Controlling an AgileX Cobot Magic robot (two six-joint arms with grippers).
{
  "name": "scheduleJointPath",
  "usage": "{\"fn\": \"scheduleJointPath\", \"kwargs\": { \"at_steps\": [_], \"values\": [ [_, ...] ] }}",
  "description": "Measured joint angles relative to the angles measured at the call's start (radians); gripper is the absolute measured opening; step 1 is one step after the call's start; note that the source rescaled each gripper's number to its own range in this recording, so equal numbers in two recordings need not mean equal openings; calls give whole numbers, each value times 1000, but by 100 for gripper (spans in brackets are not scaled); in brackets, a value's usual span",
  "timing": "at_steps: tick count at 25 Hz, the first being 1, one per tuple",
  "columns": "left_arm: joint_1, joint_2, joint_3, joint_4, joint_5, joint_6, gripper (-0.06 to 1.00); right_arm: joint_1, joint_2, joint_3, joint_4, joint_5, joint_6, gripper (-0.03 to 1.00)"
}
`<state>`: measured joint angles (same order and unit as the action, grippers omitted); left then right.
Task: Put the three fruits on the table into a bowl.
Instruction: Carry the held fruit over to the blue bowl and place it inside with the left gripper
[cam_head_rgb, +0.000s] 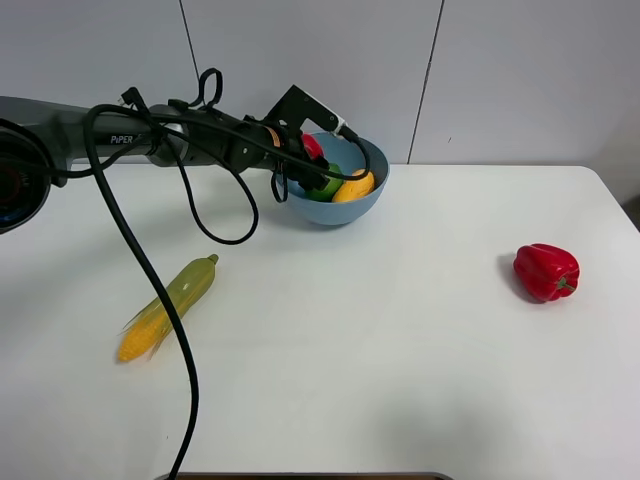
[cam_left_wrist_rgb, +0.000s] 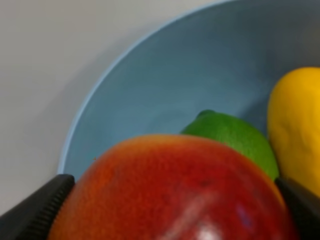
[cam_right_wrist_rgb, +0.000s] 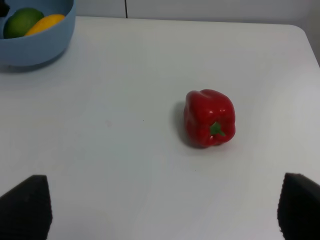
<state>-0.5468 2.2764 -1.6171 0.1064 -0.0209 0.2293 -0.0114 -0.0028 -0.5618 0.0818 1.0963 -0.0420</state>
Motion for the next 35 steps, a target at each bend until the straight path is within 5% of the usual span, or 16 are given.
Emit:
{"fn": "scheduleJointPath", "kwargs": {
  "at_steps": [18,20,24,26,29,35],
  "values": [
    [0,26,0,0,-42,0,3,0,0,0,0,0,0,94],
    [0,26,0,0,-49,0,18,0,0,0,0,0,0,94],
    [0,26,0,0,-51,0,70,0,0,0,0,0,0,94],
    [0,26,0,0,-51,0,86,0,0,0,0,0,0,94],
    [0,26,0,0,-50,6,95,0,0,0,0,0,0,94],
    [0,-12,0,9,-15,34,97,0,0,0,0,0,0,94]
  ]
}}
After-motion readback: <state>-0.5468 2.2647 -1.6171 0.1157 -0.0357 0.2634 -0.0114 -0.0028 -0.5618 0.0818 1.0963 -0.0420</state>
